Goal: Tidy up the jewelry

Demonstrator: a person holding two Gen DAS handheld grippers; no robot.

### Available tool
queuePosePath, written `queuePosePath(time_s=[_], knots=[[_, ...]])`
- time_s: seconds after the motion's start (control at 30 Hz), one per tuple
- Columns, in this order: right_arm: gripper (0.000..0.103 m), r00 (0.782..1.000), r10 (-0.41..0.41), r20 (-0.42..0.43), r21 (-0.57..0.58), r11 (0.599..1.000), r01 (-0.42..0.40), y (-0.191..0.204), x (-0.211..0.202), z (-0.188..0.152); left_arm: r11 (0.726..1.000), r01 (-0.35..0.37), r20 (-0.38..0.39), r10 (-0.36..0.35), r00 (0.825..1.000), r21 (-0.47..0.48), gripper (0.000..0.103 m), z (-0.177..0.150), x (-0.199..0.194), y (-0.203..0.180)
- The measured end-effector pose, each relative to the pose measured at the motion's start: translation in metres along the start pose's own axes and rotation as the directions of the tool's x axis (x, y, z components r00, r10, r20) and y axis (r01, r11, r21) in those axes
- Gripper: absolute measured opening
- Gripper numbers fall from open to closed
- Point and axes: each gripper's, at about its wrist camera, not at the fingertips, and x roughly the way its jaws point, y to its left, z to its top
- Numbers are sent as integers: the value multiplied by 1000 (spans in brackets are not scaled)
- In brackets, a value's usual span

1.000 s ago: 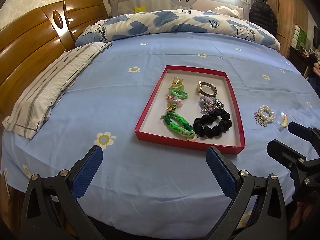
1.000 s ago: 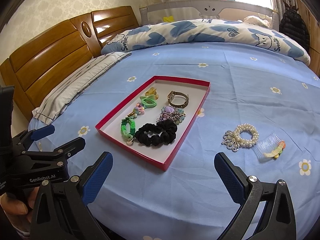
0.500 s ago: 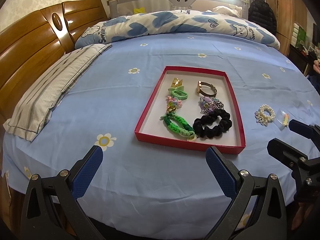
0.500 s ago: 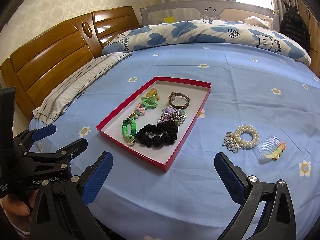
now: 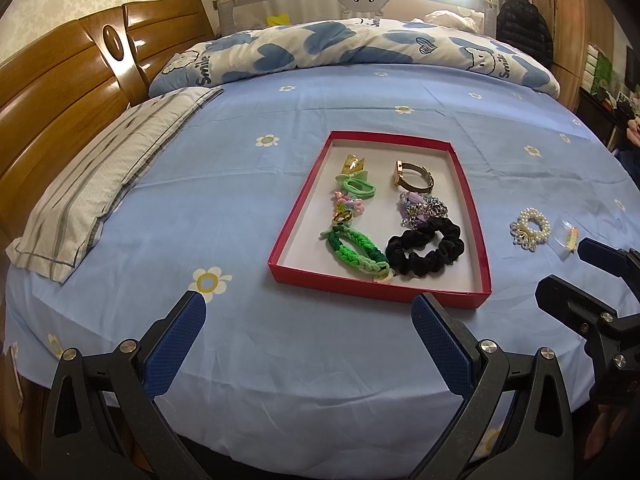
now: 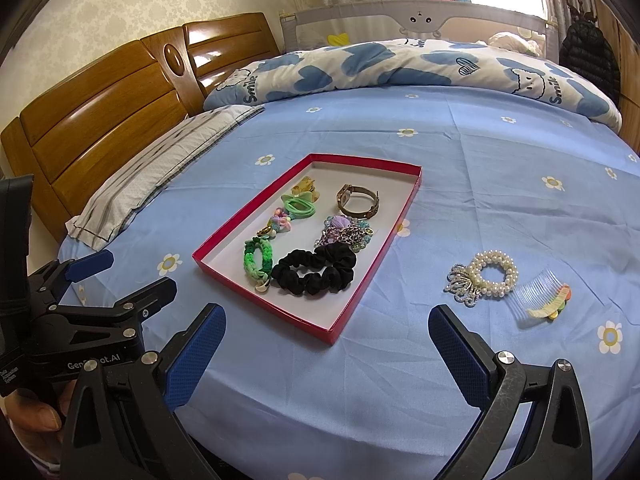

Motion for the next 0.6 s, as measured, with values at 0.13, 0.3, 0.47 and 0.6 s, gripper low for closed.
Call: queuePosePath(time_s=[0.13,0.3,0.47,0.6], knots=[[102,1000,0,1,-1,1000,0,-1,0,0,1000,1,-1,-1,1000,0,103,0,1,0],[102,1000,0,-1,0,1000,0,0,0,0,1000,1,-1,-1,1000,0,103,0,1,0],[102,1000,0,0,-1,1000,0,0,0,0,1000,2,-3,-2,1000,-1,103,0,2,-1],[102,1000,1,-1,2,1000,-1,-1,0,1,1000,4,-3,-4,1000,-3,103,0,3,-1]])
